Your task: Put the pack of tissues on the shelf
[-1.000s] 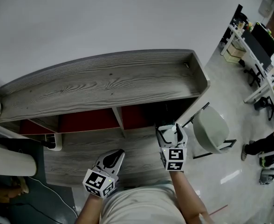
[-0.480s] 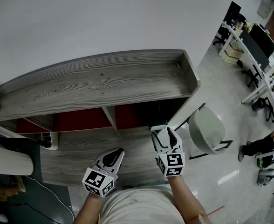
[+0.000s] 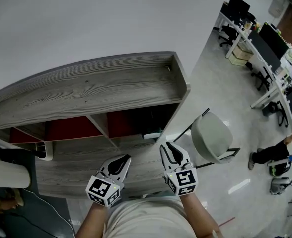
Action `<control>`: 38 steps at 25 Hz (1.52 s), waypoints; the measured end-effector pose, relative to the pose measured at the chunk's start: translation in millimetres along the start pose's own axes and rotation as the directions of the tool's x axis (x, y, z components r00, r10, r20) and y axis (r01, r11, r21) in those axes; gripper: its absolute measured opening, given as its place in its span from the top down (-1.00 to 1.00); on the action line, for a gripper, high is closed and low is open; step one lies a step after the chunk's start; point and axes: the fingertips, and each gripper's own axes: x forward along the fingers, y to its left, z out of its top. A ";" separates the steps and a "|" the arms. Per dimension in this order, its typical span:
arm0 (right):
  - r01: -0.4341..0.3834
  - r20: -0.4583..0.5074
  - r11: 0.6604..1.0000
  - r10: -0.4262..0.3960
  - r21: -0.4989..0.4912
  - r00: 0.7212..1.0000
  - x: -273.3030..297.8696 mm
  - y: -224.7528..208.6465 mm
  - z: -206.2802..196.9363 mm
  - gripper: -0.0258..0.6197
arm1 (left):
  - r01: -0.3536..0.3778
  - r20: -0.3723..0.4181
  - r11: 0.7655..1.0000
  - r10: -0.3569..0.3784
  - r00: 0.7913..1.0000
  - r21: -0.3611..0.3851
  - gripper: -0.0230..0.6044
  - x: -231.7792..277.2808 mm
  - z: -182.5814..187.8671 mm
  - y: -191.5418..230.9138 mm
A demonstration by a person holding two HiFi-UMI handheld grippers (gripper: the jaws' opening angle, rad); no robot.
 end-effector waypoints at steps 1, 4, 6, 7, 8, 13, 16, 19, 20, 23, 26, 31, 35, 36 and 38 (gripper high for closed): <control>-0.012 0.001 1.000 0.012 0.000 1.000 -3.8 -1.9 1.0 0.59 | 0.002 0.001 1.000 -0.002 1.000 0.001 0.83 3.9 0.7 -3.1; -0.041 0.009 0.999 0.041 -0.002 0.999 -14.9 -9.4 3.8 0.63 | 0.006 0.006 1.000 -0.006 1.000 0.000 0.83 15.1 3.4 -11.0; -0.054 0.016 0.999 0.054 -0.007 0.998 -21.8 -15.4 4.6 0.64 | 0.006 0.011 1.000 -0.006 1.000 0.002 0.83 21.7 5.5 -15.5; -0.060 0.019 0.998 0.060 -0.007 0.998 -25.0 -18.4 4.5 0.65 | 0.006 0.013 1.000 -0.006 1.000 0.004 0.83 24.8 6.4 -17.6; -0.067 0.022 0.998 0.067 -0.006 0.998 -28.2 -21.2 4.1 0.66 | 0.005 0.014 1.000 -0.005 1.000 0.006 0.83 27.6 7.1 -19.7; -0.090 0.032 0.996 0.090 0.000 0.995 -42.1 -32.8 3.0 0.69 | 0.006 0.018 1.000 -0.007 1.000 0.012 0.83 39.6 10.8 -29.6; -0.096 0.037 0.995 0.096 -0.007 0.995 -48.8 -37.3 2.8 0.69 | 0.006 0.021 1.000 -0.007 1.000 0.014 0.83 44.3 12.9 -34.0; -0.105 0.043 0.995 0.105 -0.003 0.994 -53.9 -39.7 1.8 0.70 | 0.006 0.022 1.000 -0.006 1.000 0.015 0.83 46.6 13.2 -37.5; -0.108 0.045 0.994 0.108 -0.002 0.993 -55.1 -40.2 1.7 0.70 | 0.006 0.023 1.000 -0.006 1.000 0.015 0.83 47.2 13.2 -38.4; -0.116 0.055 0.993 0.115 0.003 0.992 -57.7 -40.8 2.8 0.70 | 0.007 0.023 1.000 -0.007 1.000 0.017 0.83 48.5 13.0 -40.4; -0.114 0.060 0.994 0.113 0.001 0.992 -58.9 -41.3 3.3 0.72 | 0.010 0.021 1.000 -0.011 1.000 0.020 0.83 48.7 12.7 -42.8; -0.115 0.060 0.993 0.115 -0.003 0.992 -57.7 -40.7 3.8 0.74 | 0.017 0.019 1.000 -0.018 1.000 0.023 0.83 49.1 13.2 -44.5; -0.118 0.057 0.993 0.118 0.001 0.991 -57.1 -38.1 3.8 0.74 | 0.021 0.016 0.999 -0.022 1.000 0.025 0.83 48.5 13.1 -44.2; -0.118 0.057 0.993 0.117 0.002 0.991 -56.9 -37.7 3.9 0.74 | 0.023 0.016 0.999 -0.023 1.000 0.026 0.83 48.3 13.1 -44.1; -0.115 0.058 0.993 0.115 0.003 0.992 -56.7 -36.8 4.5 0.74 | 0.026 0.016 0.999 -0.026 1.000 0.027 0.83 48.0 13.4 -43.8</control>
